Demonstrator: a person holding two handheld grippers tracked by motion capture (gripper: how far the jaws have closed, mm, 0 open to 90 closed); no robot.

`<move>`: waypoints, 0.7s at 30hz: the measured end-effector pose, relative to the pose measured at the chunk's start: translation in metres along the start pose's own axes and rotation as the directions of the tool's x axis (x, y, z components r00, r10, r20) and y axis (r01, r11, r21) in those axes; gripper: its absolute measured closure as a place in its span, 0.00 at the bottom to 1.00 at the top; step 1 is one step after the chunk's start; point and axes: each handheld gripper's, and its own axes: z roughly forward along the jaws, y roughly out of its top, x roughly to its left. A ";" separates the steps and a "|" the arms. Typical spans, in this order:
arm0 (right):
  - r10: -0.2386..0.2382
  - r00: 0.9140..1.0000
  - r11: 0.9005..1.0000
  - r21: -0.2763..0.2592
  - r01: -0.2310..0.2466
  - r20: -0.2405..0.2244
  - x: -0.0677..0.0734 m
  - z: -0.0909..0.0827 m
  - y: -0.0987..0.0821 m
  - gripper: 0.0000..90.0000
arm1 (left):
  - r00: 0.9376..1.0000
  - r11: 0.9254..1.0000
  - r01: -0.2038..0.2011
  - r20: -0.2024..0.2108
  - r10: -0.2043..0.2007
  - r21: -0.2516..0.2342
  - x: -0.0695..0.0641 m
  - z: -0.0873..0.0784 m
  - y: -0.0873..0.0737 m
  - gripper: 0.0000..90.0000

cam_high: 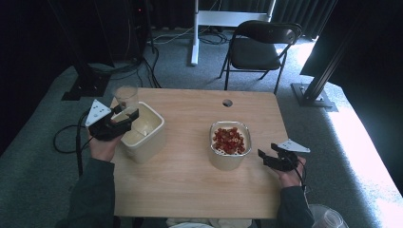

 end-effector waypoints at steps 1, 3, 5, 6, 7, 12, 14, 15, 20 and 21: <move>-0.002 1.000 1.000 0.007 0.002 0.006 0.001 0.001 -0.001 0.34 | 1.000 1.000 0.005 0.000 -0.005 0.000 0.001 0.002 0.000 0.47; -0.009 1.000 1.000 0.013 0.009 0.013 0.001 0.002 -0.002 0.34 | 1.000 1.000 0.006 0.002 -0.006 0.001 0.001 0.003 0.000 0.47; -0.012 1.000 1.000 0.013 0.012 0.016 0.001 0.002 -0.003 0.34 | 1.000 1.000 0.006 0.000 -0.006 0.002 0.001 0.005 0.000 0.47; -0.012 1.000 1.000 0.015 0.012 0.017 0.002 0.003 -0.003 0.34 | 1.000 1.000 0.005 0.000 -0.005 0.004 0.002 0.006 0.000 0.47; -0.018 1.000 1.000 0.022 0.018 0.023 0.002 0.003 -0.004 0.34 | 1.000 1.000 0.008 0.005 -0.008 0.005 0.002 0.009 0.001 0.47; -0.018 0.999 0.999 0.033 0.018 0.026 0.002 0.005 -0.007 0.34 | 1.000 1.000 0.009 0.007 -0.009 0.011 0.003 0.014 0.002 0.47; -0.017 0.999 0.999 0.031 0.017 0.028 0.001 0.005 -0.007 0.34 | 1.000 1.000 0.013 0.008 -0.013 0.014 0.004 0.016 0.002 0.47; -0.017 0.999 0.999 0.031 0.017 0.028 0.001 0.005 -0.007 0.34 | 1.000 1.000 0.013 0.008 -0.013 0.014 0.004 0.016 0.002 0.47; -0.014 0.999 0.999 0.033 0.013 0.029 0.001 0.004 -0.008 0.34 | 1.000 0.999 0.027 0.004 -0.027 0.017 0.009 0.023 0.002 0.46; -0.014 0.999 0.999 0.033 0.013 0.029 0.001 0.004 -0.008 0.34 | 1.000 0.999 0.027 0.004 -0.027 0.017 0.009 0.023 0.002 0.46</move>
